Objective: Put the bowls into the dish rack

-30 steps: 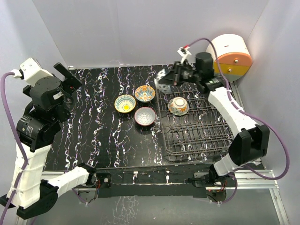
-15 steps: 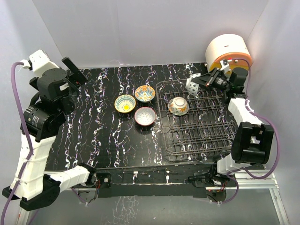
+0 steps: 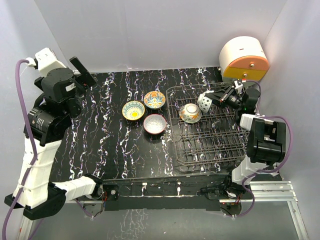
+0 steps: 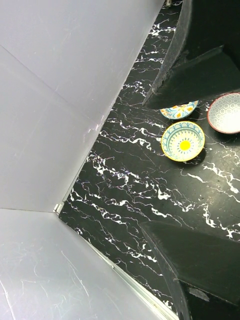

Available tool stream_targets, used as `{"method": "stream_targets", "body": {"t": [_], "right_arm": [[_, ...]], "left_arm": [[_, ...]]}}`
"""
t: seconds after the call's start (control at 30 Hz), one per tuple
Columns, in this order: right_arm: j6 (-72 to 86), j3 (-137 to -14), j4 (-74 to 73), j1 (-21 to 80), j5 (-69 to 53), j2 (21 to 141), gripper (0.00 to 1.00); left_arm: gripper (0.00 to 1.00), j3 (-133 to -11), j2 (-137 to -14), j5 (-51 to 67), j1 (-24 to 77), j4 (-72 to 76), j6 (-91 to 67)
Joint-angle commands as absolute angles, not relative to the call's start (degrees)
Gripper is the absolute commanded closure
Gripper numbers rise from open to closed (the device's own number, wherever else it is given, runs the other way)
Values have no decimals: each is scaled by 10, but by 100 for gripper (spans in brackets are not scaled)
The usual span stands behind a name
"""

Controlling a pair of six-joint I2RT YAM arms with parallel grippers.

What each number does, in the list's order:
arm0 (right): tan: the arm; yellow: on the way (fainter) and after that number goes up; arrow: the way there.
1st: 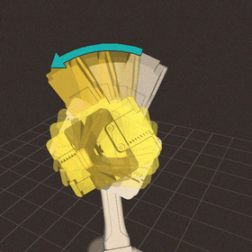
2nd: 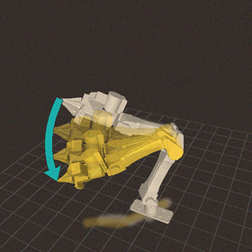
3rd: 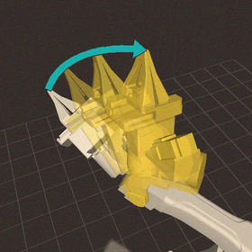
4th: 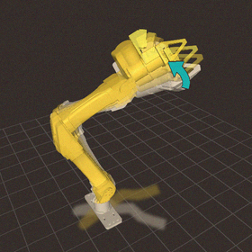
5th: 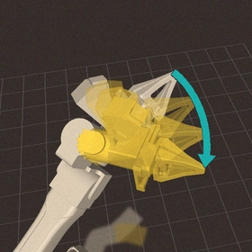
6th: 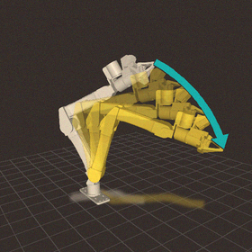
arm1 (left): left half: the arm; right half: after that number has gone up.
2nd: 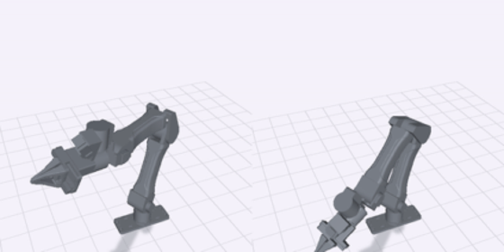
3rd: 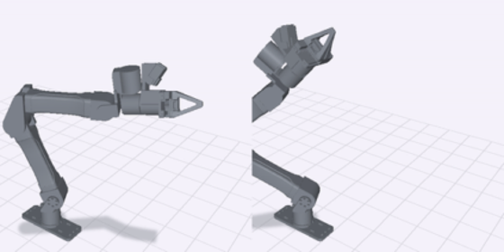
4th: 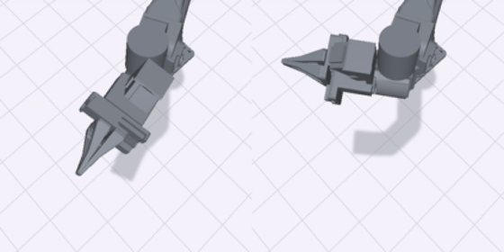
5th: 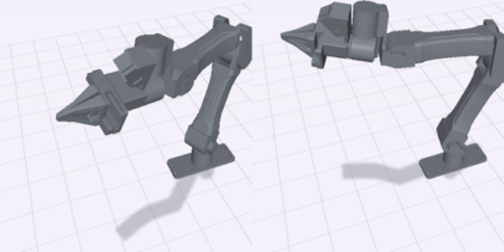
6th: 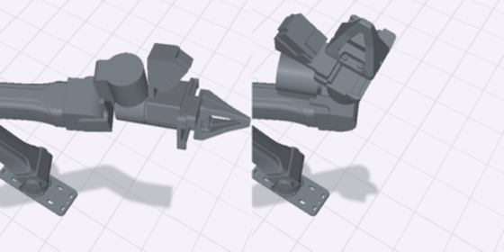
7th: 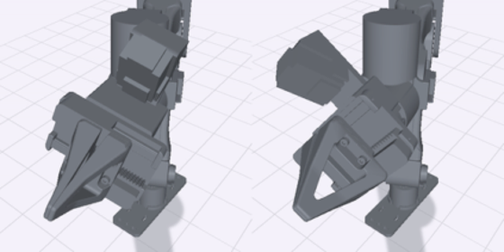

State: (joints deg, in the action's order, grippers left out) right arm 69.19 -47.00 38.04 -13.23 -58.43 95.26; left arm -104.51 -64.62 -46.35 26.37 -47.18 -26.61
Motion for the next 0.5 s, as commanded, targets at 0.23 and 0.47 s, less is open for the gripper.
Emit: {"method": "stream_targets", "body": {"t": [0.23,0.47], "right_arm": [[762,-461,571,-146,-571,1034,92],[813,-452,654,-146,-574,1086,92]], "left_arm": [[9,-1056,-658,-461,266,-468,-264],[9,-1063,-671,-459,265,-464,-262]]}}
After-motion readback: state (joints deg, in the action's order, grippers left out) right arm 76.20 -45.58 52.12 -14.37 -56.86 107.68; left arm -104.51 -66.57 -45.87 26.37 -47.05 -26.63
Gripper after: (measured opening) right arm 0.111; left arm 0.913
